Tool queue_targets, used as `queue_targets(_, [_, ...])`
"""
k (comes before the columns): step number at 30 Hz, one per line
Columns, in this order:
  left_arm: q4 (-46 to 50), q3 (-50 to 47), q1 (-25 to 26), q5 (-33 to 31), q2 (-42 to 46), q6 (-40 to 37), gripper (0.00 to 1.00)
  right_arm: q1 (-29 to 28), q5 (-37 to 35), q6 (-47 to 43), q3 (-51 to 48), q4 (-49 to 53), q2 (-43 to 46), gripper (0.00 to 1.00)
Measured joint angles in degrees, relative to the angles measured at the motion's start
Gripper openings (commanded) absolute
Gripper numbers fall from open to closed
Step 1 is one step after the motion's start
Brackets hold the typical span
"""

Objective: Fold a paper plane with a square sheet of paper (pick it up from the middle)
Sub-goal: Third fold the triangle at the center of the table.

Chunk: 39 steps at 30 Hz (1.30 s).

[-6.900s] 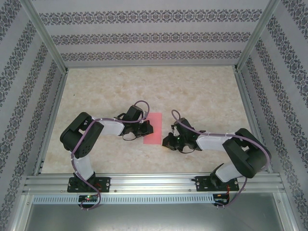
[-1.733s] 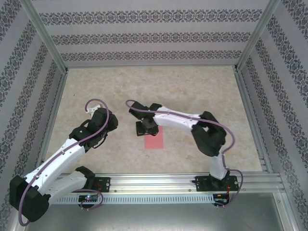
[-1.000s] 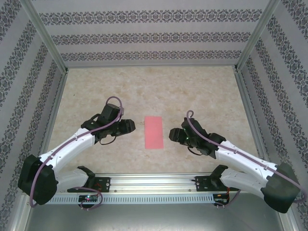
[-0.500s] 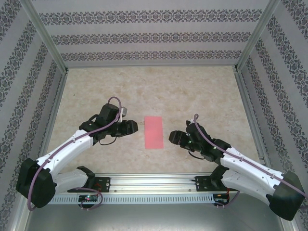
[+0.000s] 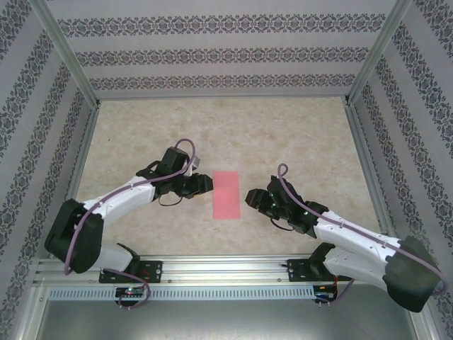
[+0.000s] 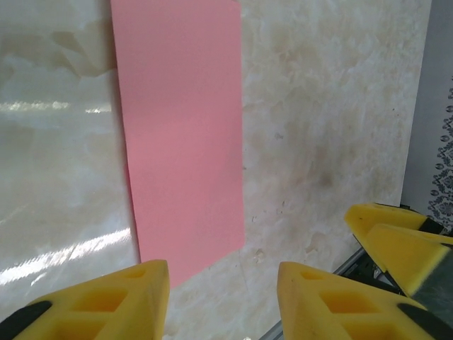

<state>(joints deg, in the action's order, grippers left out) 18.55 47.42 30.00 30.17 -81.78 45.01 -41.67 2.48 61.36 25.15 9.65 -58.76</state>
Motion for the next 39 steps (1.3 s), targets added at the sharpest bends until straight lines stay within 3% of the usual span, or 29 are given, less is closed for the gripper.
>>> queue_targets(9, [-5.09,7.21,0.0,4.35,-13.73,0.39,0.38,2.56,1.33,-0.85,1.01,-2.82,-7.39,0.52])
queue_targets(16, [-5.16,13.35,0.0,5.6,-22.91,-0.28,0.3,2.58,5.09,-4.31,9.84,-2.8,-18.64,0.52])
queue_targets(39, [-2.34,12.61,-0.44,0.76,-24.0,-2.32,0.32,3.96,13.09,-6.01,12.63,-4.26,-29.92,0.53])
